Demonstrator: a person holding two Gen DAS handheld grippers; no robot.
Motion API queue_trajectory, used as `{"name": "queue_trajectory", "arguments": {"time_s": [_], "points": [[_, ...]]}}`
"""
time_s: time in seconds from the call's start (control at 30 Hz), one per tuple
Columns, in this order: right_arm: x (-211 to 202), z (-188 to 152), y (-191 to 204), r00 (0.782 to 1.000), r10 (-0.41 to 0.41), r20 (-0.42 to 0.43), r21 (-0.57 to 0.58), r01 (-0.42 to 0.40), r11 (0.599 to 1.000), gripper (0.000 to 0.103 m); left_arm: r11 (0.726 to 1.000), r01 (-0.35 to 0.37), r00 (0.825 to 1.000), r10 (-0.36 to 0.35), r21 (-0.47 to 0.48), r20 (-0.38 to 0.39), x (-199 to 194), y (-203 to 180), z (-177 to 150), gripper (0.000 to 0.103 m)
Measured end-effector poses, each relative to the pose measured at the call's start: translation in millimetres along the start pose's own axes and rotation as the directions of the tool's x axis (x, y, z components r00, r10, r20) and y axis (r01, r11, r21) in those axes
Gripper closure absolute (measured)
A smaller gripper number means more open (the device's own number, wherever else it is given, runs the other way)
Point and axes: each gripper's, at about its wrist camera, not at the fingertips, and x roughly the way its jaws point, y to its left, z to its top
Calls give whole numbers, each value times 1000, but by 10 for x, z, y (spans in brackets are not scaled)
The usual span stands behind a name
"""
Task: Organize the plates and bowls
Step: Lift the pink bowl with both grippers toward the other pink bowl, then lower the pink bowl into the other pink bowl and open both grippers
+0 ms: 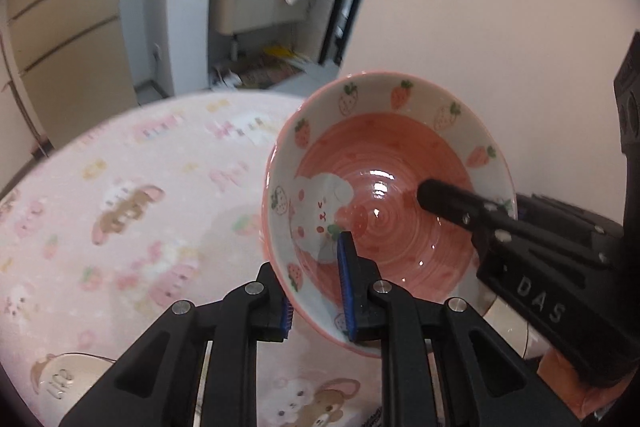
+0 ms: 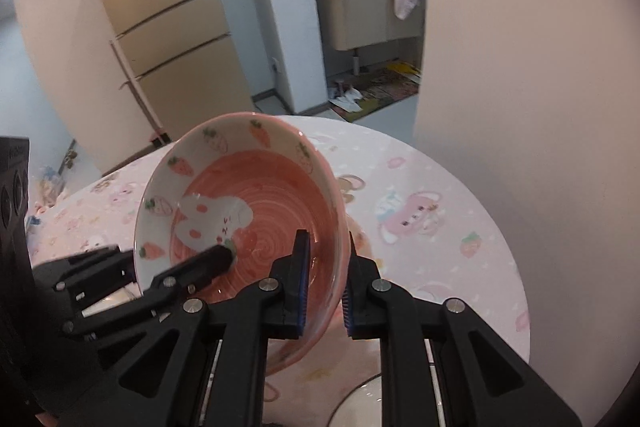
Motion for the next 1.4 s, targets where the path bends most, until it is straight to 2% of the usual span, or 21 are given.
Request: {"name": "queue_trajectory", "arguments": {"time_s": [0.13, 0.37, 0.53, 0.63, 0.83, 1.03, 1.17, 1.33, 1.4], "points": [[121, -102, -94, 1000, 11, -29, 7, -11, 1000, 90, 998, -57, 998, 57, 37, -1, 105, -81, -33, 84], [222, -161, -30, 999, -10, -48, -15, 9, 1000, 90, 995, -94, 995, 95, 40, -33, 194, -20, -93, 84], [274, -241, -26, 998, -3, -61, -20, 2, 1000, 90, 980, -177, 984, 179, 86, -19, 204, -73, -119, 83], [283, -234, -51, 998, 13, -59, -7, -13, 1000, 90, 982, -179, 983, 180, 54, -19, 215, -39, -121, 83], [286, -187, -25, 998, -4, -55, -18, 3, 1000, 90, 984, -174, 985, 174, 31, -13, 233, 19, -117, 83], [249, -113, 114, 997, -67, -29, -104, 64, 992, 91, 990, -139, 990, 138, -20, -9, 244, 131, -96, 84], [297, -108, 121, 996, -75, -47, -120, 69, 990, 91, 990, -137, 990, 136, -35, -31, 323, 160, -111, 83], [354, -126, 45, 995, -80, -51, -147, 71, 987, 90, 979, -203, 979, 203, -15, 3, 368, 49, -152, 83], [360, -133, 50, 993, -109, -46, -171, 100, 980, 90, 976, -219, 976, 219, 5, 17, 389, 7, -164, 83]]}}
